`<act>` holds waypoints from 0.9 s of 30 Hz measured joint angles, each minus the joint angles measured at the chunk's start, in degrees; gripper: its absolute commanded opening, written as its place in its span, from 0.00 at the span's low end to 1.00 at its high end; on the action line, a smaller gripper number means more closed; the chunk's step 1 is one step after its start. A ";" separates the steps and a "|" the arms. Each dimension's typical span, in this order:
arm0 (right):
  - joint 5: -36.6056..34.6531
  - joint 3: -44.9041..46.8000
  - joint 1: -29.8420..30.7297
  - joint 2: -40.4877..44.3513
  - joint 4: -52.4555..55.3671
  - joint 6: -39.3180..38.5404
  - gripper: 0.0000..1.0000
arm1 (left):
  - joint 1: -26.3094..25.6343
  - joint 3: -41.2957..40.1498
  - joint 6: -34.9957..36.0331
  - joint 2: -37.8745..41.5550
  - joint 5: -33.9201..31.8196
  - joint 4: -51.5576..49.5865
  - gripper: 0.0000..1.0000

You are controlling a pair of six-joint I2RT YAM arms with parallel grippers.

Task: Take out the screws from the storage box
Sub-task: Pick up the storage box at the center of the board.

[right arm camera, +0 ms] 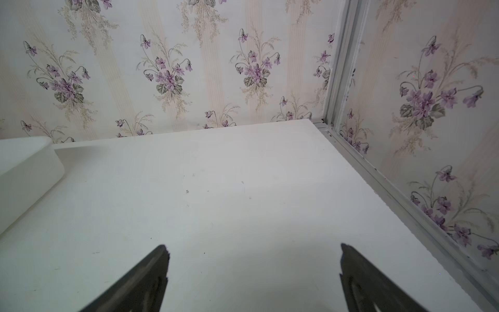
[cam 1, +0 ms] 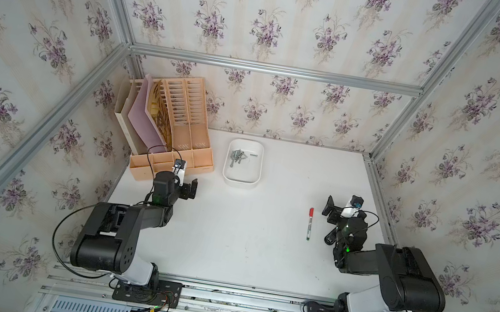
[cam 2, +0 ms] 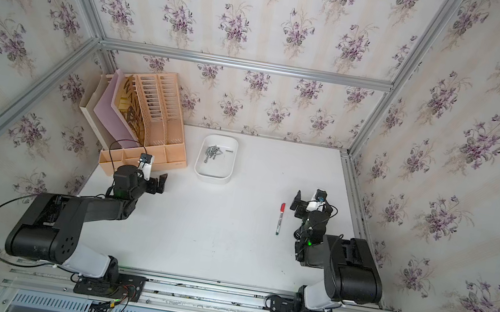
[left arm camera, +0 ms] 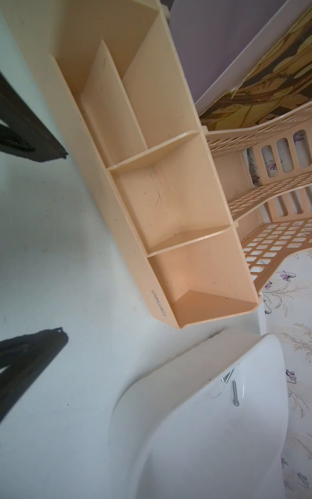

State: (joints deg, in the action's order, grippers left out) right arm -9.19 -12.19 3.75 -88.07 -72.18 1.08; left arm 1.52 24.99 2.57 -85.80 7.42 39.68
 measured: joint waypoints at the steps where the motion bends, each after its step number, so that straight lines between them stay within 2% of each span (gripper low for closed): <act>1: 0.00 0.00 0.00 0.00 0.00 0.00 1.00 | 0.00 0.00 0.00 0.00 0.00 0.00 1.00; 23: -0.79 -0.02 0.61 0.59 0.37 -0.04 1.00 | 0.00 0.04 0.00 0.00 -0.02 0.00 0.99; 27: -8.24 -7.50 6.51 9.66 12.79 -0.94 1.00 | -0.63 3.23 -0.13 2.47 -2.62 -5.49 0.99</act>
State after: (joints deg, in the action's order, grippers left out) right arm -17.43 -19.68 10.26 -78.41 -59.40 0.14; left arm 0.89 28.23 2.44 -83.33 4.80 34.20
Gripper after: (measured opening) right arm 0.999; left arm 0.995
